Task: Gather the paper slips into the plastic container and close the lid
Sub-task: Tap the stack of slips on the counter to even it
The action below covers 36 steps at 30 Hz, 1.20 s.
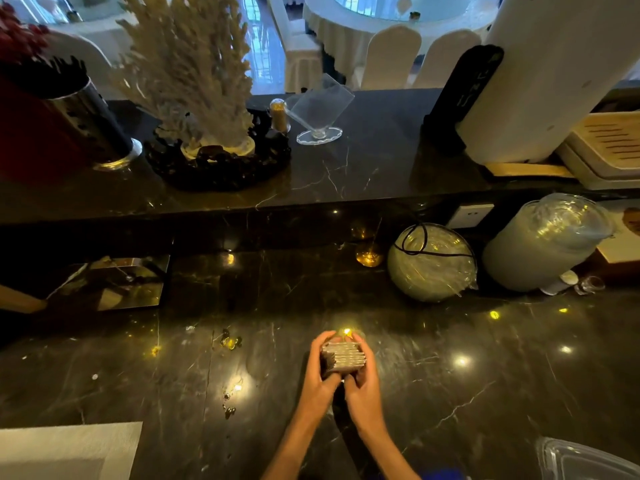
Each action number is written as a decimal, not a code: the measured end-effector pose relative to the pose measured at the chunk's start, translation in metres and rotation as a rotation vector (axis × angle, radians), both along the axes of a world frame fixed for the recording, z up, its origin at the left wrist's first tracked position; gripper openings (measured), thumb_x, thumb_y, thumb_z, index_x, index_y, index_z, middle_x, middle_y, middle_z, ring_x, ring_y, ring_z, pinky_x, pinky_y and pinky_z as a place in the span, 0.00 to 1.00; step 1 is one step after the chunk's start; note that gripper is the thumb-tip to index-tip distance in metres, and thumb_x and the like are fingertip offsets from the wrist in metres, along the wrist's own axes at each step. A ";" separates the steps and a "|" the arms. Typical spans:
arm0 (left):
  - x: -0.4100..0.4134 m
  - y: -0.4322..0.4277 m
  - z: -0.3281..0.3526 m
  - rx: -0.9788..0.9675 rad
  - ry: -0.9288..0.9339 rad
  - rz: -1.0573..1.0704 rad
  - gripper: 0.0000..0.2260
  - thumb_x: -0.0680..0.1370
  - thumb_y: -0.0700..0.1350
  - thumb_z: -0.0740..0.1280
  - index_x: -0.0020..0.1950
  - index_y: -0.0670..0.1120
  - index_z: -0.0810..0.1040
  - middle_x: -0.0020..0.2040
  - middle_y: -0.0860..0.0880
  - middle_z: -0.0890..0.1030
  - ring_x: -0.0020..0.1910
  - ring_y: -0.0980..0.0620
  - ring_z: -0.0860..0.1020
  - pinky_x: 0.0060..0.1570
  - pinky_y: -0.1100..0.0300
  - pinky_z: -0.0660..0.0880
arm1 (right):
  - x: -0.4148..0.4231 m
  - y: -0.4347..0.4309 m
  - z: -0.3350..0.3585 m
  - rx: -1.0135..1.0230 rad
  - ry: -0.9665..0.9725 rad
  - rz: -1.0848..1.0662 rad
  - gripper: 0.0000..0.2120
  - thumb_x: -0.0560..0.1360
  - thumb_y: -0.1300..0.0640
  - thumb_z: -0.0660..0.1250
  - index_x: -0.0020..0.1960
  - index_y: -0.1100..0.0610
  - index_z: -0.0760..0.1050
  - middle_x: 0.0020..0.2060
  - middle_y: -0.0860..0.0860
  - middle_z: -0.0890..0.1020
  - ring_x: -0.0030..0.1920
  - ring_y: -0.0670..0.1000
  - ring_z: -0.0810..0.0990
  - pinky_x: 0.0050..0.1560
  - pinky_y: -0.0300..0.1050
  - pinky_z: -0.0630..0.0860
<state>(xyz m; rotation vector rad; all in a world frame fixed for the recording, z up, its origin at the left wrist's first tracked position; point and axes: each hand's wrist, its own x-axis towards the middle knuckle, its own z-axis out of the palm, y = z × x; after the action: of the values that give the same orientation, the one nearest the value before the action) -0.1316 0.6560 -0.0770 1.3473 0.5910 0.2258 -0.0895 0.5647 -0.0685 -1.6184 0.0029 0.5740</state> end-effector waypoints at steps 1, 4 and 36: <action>-0.002 -0.002 -0.001 0.008 -0.003 0.008 0.34 0.68 0.27 0.62 0.68 0.55 0.72 0.67 0.52 0.76 0.68 0.50 0.75 0.67 0.50 0.75 | -0.002 0.000 -0.001 0.001 -0.007 0.003 0.40 0.70 0.81 0.55 0.72 0.46 0.69 0.68 0.46 0.75 0.70 0.47 0.73 0.72 0.50 0.71; -0.006 -0.005 -0.001 0.070 -0.007 0.003 0.37 0.67 0.27 0.62 0.69 0.59 0.72 0.70 0.58 0.73 0.72 0.56 0.70 0.71 0.57 0.70 | -0.007 0.000 -0.002 -0.007 -0.019 -0.009 0.39 0.71 0.81 0.56 0.73 0.48 0.67 0.71 0.48 0.73 0.72 0.48 0.71 0.74 0.51 0.68; 0.006 -0.009 -0.004 0.058 0.063 -0.040 0.21 0.76 0.36 0.66 0.66 0.55 0.71 0.58 0.51 0.79 0.59 0.51 0.80 0.60 0.52 0.79 | 0.011 -0.005 -0.010 -0.070 -0.045 0.245 0.31 0.80 0.69 0.56 0.77 0.43 0.59 0.70 0.44 0.73 0.68 0.37 0.72 0.67 0.33 0.71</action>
<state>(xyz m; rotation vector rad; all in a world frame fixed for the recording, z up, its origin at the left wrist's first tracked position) -0.1255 0.6474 -0.0813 1.4256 0.6138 0.1693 -0.0784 0.5601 -0.0783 -1.7121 -0.2129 0.7318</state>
